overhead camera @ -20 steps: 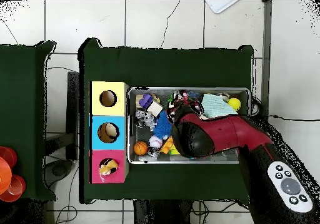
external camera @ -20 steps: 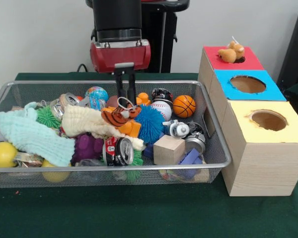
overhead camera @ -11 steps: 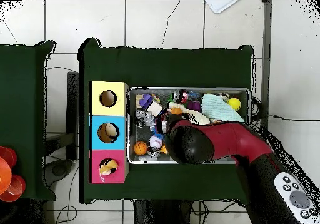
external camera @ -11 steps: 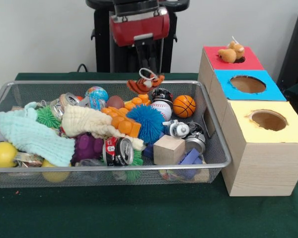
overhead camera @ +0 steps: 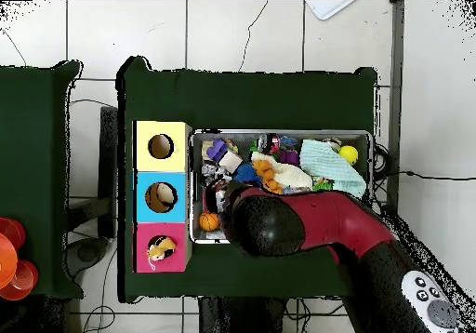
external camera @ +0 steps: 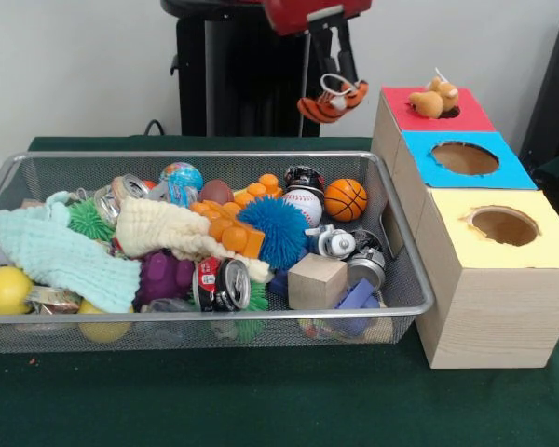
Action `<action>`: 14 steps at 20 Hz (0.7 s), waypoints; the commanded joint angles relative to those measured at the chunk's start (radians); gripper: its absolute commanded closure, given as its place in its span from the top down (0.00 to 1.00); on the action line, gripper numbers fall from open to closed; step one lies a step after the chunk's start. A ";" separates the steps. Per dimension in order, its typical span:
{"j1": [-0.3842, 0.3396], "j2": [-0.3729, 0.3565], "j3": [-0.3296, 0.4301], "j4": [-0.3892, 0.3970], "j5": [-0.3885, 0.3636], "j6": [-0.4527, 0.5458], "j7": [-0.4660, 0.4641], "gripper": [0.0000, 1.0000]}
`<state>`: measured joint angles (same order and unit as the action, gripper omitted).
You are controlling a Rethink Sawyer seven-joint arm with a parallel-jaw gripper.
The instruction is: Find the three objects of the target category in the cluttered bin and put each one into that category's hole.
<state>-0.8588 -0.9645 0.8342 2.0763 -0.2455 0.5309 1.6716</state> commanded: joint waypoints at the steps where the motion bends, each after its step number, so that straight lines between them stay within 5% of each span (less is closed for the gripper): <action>1: 0.019 -0.063 0.078 0.150 0.144 0.092 0.096 0.00; 7: 0.073 -0.069 0.061 0.216 0.248 0.012 0.187 0.00; 14: 0.190 -0.019 -0.049 0.273 0.265 -0.150 0.268 0.00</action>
<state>-0.7237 -1.0164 0.8462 2.2379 -0.0332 0.4961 1.6716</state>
